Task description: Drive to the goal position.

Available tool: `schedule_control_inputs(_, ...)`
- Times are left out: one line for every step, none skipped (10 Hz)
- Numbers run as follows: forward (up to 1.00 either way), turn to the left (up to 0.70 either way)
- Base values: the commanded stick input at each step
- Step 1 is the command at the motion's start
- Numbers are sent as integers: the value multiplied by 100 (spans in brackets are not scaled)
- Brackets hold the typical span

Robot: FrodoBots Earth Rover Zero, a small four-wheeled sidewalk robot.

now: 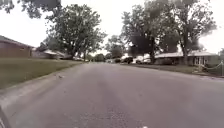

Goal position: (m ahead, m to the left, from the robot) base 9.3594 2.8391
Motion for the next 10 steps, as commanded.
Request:
schedule_control_inputs(70,2)
schedule_control_inputs(70,19)
schedule_control_inputs(70,37)
schedule_control_inputs(70,34)
schedule_control_inputs(70,7)
schedule_control_inputs(70,2)
schedule_control_inputs(70,2)
schedule_control_inputs(70,2)
schedule_control_inputs(70,2)
schedule_control_inputs(70,2)
